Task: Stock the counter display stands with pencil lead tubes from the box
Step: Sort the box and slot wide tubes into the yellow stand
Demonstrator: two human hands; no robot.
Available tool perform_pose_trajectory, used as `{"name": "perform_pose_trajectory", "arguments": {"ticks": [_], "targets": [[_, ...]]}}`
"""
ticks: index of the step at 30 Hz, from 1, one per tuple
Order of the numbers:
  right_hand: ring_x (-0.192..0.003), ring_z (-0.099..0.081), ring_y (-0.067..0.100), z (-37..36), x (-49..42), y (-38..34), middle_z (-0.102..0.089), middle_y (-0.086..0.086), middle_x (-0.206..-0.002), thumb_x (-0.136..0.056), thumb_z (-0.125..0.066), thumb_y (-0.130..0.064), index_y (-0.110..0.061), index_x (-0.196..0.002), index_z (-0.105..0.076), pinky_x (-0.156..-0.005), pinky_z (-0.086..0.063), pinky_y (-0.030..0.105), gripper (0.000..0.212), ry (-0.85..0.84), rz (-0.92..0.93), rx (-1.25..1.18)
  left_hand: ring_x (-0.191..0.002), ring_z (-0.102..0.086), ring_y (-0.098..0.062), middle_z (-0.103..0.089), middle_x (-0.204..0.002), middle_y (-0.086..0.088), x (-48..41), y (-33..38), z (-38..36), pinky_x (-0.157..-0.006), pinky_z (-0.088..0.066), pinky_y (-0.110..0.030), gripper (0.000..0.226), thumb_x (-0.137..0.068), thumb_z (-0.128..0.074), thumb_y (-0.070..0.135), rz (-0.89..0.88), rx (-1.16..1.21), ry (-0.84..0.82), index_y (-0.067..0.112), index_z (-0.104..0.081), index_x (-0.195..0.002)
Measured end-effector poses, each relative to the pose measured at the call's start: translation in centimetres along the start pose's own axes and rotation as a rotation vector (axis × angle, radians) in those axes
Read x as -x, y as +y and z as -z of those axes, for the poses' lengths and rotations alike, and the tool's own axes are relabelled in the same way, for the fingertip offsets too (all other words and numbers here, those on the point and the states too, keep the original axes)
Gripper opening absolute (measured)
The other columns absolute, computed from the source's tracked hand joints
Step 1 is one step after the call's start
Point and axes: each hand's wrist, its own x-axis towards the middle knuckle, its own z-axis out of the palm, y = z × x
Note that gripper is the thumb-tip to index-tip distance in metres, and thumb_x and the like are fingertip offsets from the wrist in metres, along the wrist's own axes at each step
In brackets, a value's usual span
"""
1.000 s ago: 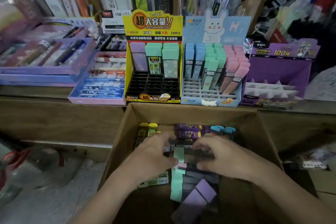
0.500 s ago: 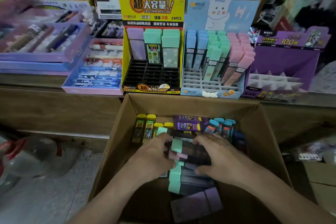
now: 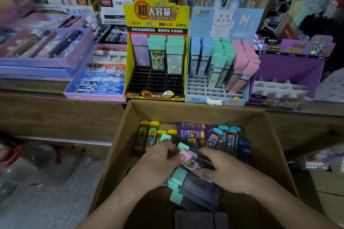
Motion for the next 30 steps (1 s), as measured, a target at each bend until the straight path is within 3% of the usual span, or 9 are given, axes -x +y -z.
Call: {"name": "perform_pose_trajectory", "arguments": {"ticks": [4,7,10,13,18,23,25,27,30], "targets": [[-0.089,-0.069,0.005,0.9,-0.1,-0.4,-0.072,-0.009,-0.101,-0.095,-0.07,-0.031,-0.036,-0.108,-0.062,-0.078,-0.056,0.033,0.016,0.043,0.004,-0.227,-0.08,-0.071,-0.005,-0.071,-0.091,0.01,-0.1,0.2,0.0,-0.078,-0.061,-0.037,0.024,-0.085,-0.065,0.057,-0.002,0.176,0.078,0.039,-0.056,-0.097],[-0.097,-0.073,0.01,1.9,0.0,-1.1,-0.077,-0.008,-0.104,-0.096,-0.071,-0.021,-0.029,-0.11,-0.068,-0.088,-0.056,0.035,0.017,0.106,0.029,-0.472,-0.079,-0.073,-0.009,-0.072,-0.094,0.003,-0.2,0.4,0.2,-0.077,-0.063,-0.039,0.019,-0.09,-0.069,0.041,-0.021,0.364,0.09,0.03,-0.059,-0.102],[-0.11,-0.073,0.017,2.3,0.1,-2.2,-0.077,-0.001,-0.117,-0.095,-0.071,-0.018,-0.019,-0.124,-0.068,-0.098,-0.057,0.043,0.029,0.092,0.041,-0.721,-0.094,-0.074,-0.014,-0.076,-0.103,-0.002,0.1,0.8,0.5,-0.086,-0.062,-0.037,0.026,-0.09,-0.071,0.041,-0.01,0.627,-0.047,0.021,-0.067,-0.106],[-0.116,-0.071,0.025,2.3,0.1,-3.3,-0.075,0.004,-0.123,-0.094,-0.071,-0.016,-0.02,-0.128,-0.068,-0.1,-0.055,0.047,0.034,0.071,0.087,-0.861,-0.112,-0.07,-0.026,-0.075,-0.116,-0.008,0.5,1.6,1.1,-0.099,-0.055,-0.048,0.044,-0.087,-0.073,0.046,0.034,0.895,-0.176,0.017,-0.068,-0.12],[-0.11,-0.073,0.022,1.9,-0.6,-5.1,-0.077,0.003,-0.117,-0.087,-0.08,-0.009,-0.02,-0.123,-0.068,-0.09,-0.061,0.039,0.04,0.141,0.13,-0.866,-0.108,-0.071,-0.037,-0.072,-0.12,-0.019,0.9,2.6,1.6,-0.096,-0.054,-0.058,0.033,-0.096,-0.063,0.04,0.085,1.126,-0.311,0.019,-0.072,-0.12],[-0.107,-0.074,0.017,2.1,-1.1,-5.8,-0.078,-0.002,-0.114,-0.082,-0.079,-0.035,-0.03,-0.116,-0.071,-0.09,-0.06,0.036,0.035,0.225,0.134,-0.85,-0.109,-0.07,-0.039,-0.072,-0.12,-0.019,1.0,2.0,1.6,-0.093,-0.054,-0.06,0.029,-0.095,-0.063,0.034,0.118,1.25,-0.21,0.019,-0.073,-0.117],[-0.107,-0.074,0.019,2.5,-1.3,-5.8,-0.078,-0.001,-0.114,-0.084,-0.072,-0.043,-0.035,-0.113,-0.073,-0.095,-0.058,0.045,0.03,0.267,0.111,-0.884,-0.106,-0.071,-0.04,-0.073,-0.117,-0.02,1.0,1.7,1.7,-0.09,-0.055,-0.059,0.029,-0.09,-0.068,0.032,0.138,1.265,-0.127,0.017,-0.074,-0.114],[-0.107,-0.074,0.021,2.9,-1.6,-6.0,-0.078,-0.001,-0.114,-0.085,-0.069,-0.044,-0.038,-0.112,-0.073,-0.096,-0.057,0.05,0.028,0.31,0.106,-0.899,-0.103,-0.072,-0.04,-0.074,-0.113,-0.02,1.0,1.5,2.0,-0.089,-0.056,-0.059,0.034,-0.085,-0.072,0.035,0.155,1.263,-0.057,0.017,-0.072,-0.114],[-0.103,-0.076,0.019,3.6,-2.1,-6.5,-0.079,-0.001,-0.111,-0.085,-0.069,-0.035,-0.037,-0.104,-0.077,-0.087,-0.062,0.041,0.021,0.377,0.11,-0.953,-0.093,-0.076,-0.034,-0.077,-0.104,-0.015,1.1,1.2,2.9,-0.079,-0.06,-0.053,0.032,-0.071,-0.077,0.039,0.139,1.273,0.049,0.024,-0.078,-0.1]]}}
